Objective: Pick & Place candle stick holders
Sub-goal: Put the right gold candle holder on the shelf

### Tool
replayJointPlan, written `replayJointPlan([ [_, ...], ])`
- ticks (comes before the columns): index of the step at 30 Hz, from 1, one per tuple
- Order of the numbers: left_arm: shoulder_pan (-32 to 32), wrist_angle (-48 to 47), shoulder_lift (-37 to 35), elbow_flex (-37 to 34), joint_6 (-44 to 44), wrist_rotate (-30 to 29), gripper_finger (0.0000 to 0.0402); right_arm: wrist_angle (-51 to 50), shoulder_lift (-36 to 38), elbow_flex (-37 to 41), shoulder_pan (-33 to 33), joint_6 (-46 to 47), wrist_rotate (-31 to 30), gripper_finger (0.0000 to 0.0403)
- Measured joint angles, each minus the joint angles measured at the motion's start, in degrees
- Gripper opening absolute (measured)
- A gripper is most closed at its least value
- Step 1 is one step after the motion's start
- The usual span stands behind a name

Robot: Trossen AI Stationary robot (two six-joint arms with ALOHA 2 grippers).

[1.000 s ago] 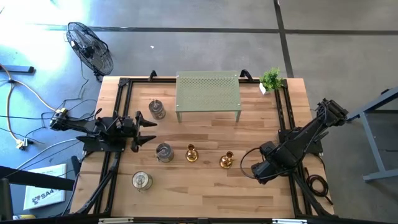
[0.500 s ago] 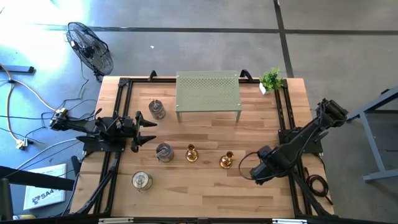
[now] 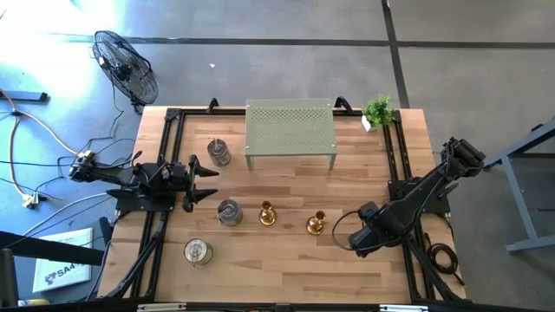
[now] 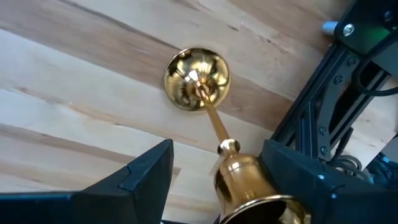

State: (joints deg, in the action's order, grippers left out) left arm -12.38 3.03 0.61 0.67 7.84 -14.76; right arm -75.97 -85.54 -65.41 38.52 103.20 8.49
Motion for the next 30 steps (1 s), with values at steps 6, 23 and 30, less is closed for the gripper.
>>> replayJointPlan([
  [6,0.0,-0.02,0.01,0.0,0.0,0.09,0.0278,-0.11,0.0,0.0,0.0,0.19,-0.24,0.0206],
  [23,0.0,-0.04,-0.01,0.0,0.54,0.29,0.0278,0.64,0.0,0.0,0.14,-2.24,-3.21,0.0112],
  [30,0.0,0.54,-0.01,0.77,4.31,0.3,0.0278,0.65,0.0,-3.5,0.15,-4.96,-8.86,0.0112],
])
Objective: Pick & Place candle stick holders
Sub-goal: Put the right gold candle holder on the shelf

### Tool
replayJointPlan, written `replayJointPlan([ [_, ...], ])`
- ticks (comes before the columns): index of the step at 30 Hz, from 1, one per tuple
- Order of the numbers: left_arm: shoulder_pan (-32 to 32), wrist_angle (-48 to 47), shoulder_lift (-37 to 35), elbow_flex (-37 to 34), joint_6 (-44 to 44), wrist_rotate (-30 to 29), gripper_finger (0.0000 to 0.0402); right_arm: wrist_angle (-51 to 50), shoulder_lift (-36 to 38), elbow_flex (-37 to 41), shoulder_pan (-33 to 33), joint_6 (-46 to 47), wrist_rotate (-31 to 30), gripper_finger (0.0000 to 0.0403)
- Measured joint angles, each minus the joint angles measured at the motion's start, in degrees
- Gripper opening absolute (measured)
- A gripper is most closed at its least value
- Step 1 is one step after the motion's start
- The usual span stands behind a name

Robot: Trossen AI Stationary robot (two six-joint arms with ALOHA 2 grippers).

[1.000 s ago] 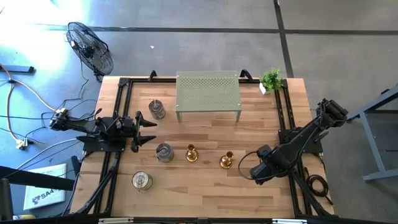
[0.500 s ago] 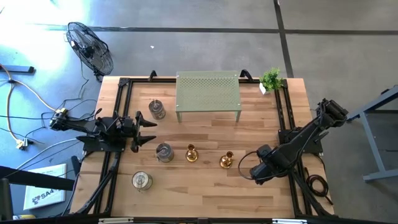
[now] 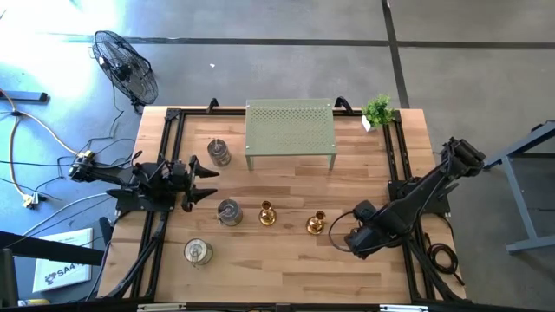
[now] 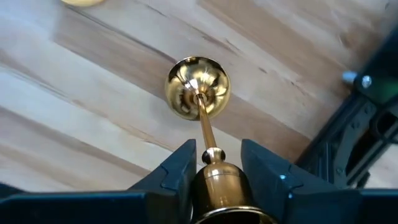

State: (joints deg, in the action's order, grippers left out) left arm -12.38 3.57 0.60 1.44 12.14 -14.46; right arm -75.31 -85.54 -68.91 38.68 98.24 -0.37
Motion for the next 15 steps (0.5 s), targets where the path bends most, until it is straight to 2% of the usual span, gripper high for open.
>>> replayJointPlan([
  [6,-0.01,2.66,0.02,1.18,-0.48,1.32,0.0278,-6.14,0.0,-7.92,0.0,-1.87,-6.6,0.0112],
  [11,0.0,11.17,0.02,1.26,-2.3,8.67,0.0278,-10.49,0.0,-14.47,-0.22,-4.54,-14.17,0.0112],
  [15,-0.02,18.1,0.0,1.43,-5.51,14.3,0.0278,-14.7,0.0,-18.01,-1.82,-6.99,-17.17,0.0112],
])
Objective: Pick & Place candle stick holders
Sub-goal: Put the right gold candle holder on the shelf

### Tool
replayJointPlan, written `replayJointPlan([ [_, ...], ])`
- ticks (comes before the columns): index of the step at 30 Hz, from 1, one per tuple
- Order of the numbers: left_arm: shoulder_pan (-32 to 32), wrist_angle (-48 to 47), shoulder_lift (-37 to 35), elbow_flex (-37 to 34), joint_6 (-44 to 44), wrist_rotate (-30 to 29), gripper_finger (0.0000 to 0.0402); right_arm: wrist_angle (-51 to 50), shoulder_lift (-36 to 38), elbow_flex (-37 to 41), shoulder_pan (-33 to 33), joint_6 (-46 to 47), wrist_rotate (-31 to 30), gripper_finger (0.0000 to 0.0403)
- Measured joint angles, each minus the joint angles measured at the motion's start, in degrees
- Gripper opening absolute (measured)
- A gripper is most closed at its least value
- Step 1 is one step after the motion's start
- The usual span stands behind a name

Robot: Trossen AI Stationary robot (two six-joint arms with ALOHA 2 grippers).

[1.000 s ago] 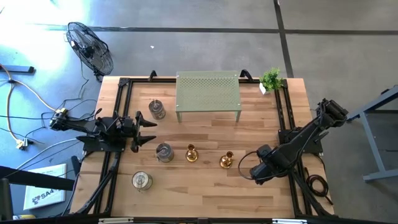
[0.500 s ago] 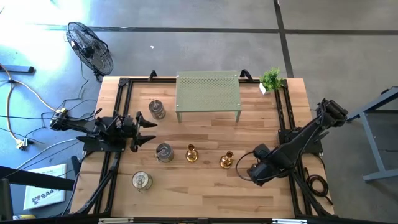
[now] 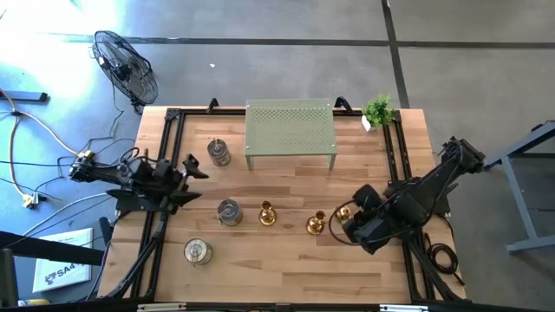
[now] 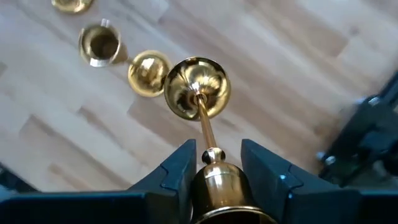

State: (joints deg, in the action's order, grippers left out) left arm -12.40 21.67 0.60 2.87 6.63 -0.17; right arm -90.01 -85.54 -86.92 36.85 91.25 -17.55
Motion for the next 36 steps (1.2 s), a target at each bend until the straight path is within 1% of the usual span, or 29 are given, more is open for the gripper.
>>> replayJointPlan([
  [2,0.0,1.12,0.0,0.48,-2.57,0.94,0.0278,-0.14,0.04,-0.68,-1.55,-2.95,-0.55,0.0112],
  [5,0.0,0.09,0.63,2.67,-6.61,-0.98,0.0278,0.13,0.04,-1.44,-4.23,-7.44,-1.0,0.0112],
  [8,0.0,-0.6,3.6,5.65,-10.58,-3.07,0.0278,-0.08,0.07,-1.48,-7.51,-11.68,-0.96,0.0112],
  [10,0.0,-0.72,7.09,8.24,-12.86,-3.6,0.0278,0.04,0.07,-1.48,-9.82,-14.99,-0.91,0.0112],
  [13,0.0,-0.87,14.18,12.69,-14.96,-3.85,0.0278,-0.02,0.07,-1.48,-13.35,-20.15,-1.26,0.0112],
  [16,0.0,-3.02,23.42,18.27,-15.73,-3.86,0.0278,-0.05,0.07,-1.54,-17.2,-26.02,-1.55,0.0112],
  [19,0.0,-10.34,33.18,25.87,-16.18,-5.14,0.0278,0.55,0.07,-2.89,-20.59,-31.82,-2.07,0.0112],
  [22,0.02,-19.0,43.17,34.23,-17.91,-7.95,0.0278,3.08,0.11,-5.44,-22.87,-38.12,-2.88,0.0112],
  [26,0.02,-26.48,54.08,44.82,-22.61,-11.23,0.0278,5.77,0.13,-9.76,-23.45,-45.17,-2.95,0.0112],
  [30,0.04,-30.74,62.38,53.93,-25.81,-11.57,0.0278,9.03,0.13,-12.3,-22.26,-51.84,-2.91,0.0112],
  [33,0.77,-32.85,67.11,60.26,-25.86,-11.52,0.0278,12.27,0.13,-12.48,-21.01,-55.47,-2.9,0.0112],
  [36,2.34,-35.1,71.1,66.47,-22.33,-8.92,0.0278,13.88,0.1,-12.45,-19.96,-57.99,-4.44,0.0112],
])
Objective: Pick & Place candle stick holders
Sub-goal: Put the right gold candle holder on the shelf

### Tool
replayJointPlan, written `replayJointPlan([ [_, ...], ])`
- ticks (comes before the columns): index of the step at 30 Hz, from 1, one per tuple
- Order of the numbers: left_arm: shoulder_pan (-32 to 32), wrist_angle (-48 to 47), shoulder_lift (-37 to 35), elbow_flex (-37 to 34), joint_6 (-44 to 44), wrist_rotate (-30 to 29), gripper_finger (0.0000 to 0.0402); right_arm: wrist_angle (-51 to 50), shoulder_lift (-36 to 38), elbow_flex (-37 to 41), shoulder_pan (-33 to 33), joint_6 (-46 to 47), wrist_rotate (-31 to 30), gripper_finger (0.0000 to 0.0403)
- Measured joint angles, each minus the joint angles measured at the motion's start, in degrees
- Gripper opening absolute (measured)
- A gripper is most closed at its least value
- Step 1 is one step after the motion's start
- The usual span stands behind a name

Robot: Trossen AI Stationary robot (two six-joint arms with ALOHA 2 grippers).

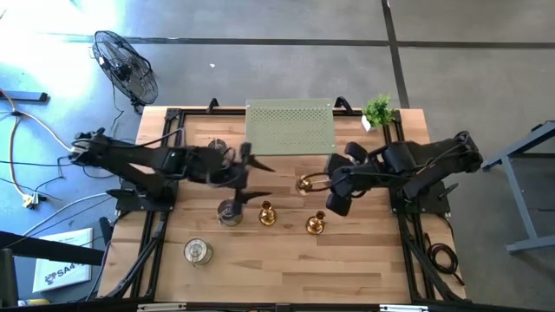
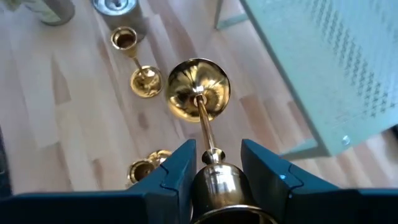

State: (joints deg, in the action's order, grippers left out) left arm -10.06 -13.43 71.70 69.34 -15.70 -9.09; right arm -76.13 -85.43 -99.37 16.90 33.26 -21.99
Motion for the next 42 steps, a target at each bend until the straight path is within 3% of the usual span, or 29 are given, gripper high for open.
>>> replayJointPlan([
  [5,4.68,-4.53,6.36,8.67,10.82,9.4,0.0278,0.69,-0.06,0.0,0.84,-2.18,-3.46,0.0112],
  [10,8.33,-3.33,12.38,13.17,10.87,18.75,0.0278,1.1,-0.06,0.06,0.88,-2.69,-5.13,0.0112],
  [18,9.82,-0.06,19.36,14.34,5.63,15.36,0.0278,1.11,-0.08,0.13,0.86,-3.12,-7.49,0.0112],
  [34,11.21,10.67,26.91,14.23,4.99,17.55,0.0276,3.19,-0.17,0.13,0.88,-3.83,-7.18,0.0112],
  [38,11.18,10.87,26.91,14.23,2.87,15.25,0.0247,3.15,-1.2,0.13,0.88,-4.11,-6.84,0.0112],
  [42,11.18,10.8,26.91,14.23,1.31,14.31,0.0179,3.21,-3.22,0.13,0.88,-5.22,-5.96,0.0113],
])
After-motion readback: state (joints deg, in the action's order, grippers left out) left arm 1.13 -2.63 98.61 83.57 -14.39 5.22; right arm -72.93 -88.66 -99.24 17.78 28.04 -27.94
